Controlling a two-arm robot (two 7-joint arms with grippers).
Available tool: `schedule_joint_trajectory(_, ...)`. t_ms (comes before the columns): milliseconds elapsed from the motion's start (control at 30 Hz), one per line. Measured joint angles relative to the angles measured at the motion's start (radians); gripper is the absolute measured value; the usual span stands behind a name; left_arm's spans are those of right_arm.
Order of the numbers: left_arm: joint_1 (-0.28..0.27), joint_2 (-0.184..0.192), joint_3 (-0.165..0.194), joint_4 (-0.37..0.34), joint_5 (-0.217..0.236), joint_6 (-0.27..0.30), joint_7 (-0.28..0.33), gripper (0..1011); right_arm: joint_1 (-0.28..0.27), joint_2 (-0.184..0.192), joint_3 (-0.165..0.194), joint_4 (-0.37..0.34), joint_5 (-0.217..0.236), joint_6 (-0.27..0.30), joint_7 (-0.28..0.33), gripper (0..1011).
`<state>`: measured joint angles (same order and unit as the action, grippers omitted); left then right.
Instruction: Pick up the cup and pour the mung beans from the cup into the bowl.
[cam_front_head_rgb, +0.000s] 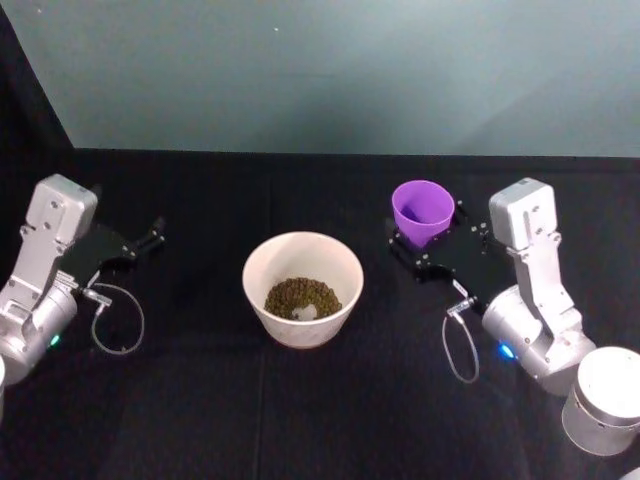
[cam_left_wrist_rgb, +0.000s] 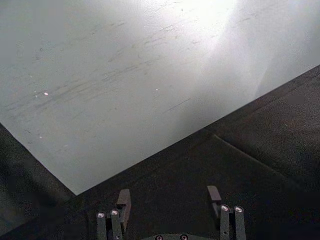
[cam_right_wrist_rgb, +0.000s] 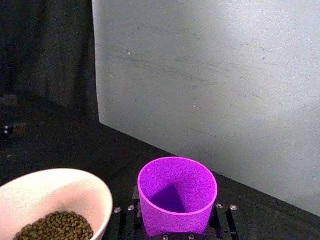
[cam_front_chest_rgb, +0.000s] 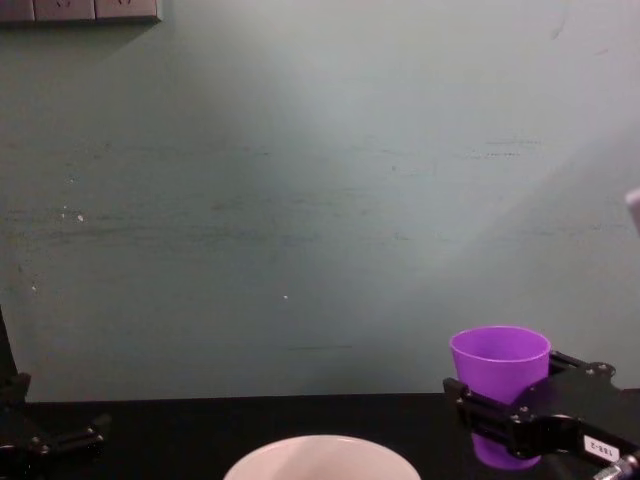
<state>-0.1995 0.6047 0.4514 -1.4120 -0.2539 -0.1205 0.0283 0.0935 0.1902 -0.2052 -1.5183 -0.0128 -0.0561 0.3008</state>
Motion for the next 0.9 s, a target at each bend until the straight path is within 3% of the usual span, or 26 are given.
schedule_joint_trajectory(167,0.0,0.0,0.0,0.0,0.0,0.0,0.0,1000,0.011,0.003,-0.001,0.045,0.048,-0.039,0.019,724)
schedule_joint_trajectory(467,0.0,0.0,0.0,0.0,0.0,0.0,0.0,1000,0.034,0.012,-0.019,0.115,0.095,-0.068,0.037,726)
schedule_joint_trajectory(900,0.0,0.0,0.0,0.0,0.0,0.0,0.0,1000,0.054,0.034,-0.046,0.171,0.126,-0.085,0.044,726)
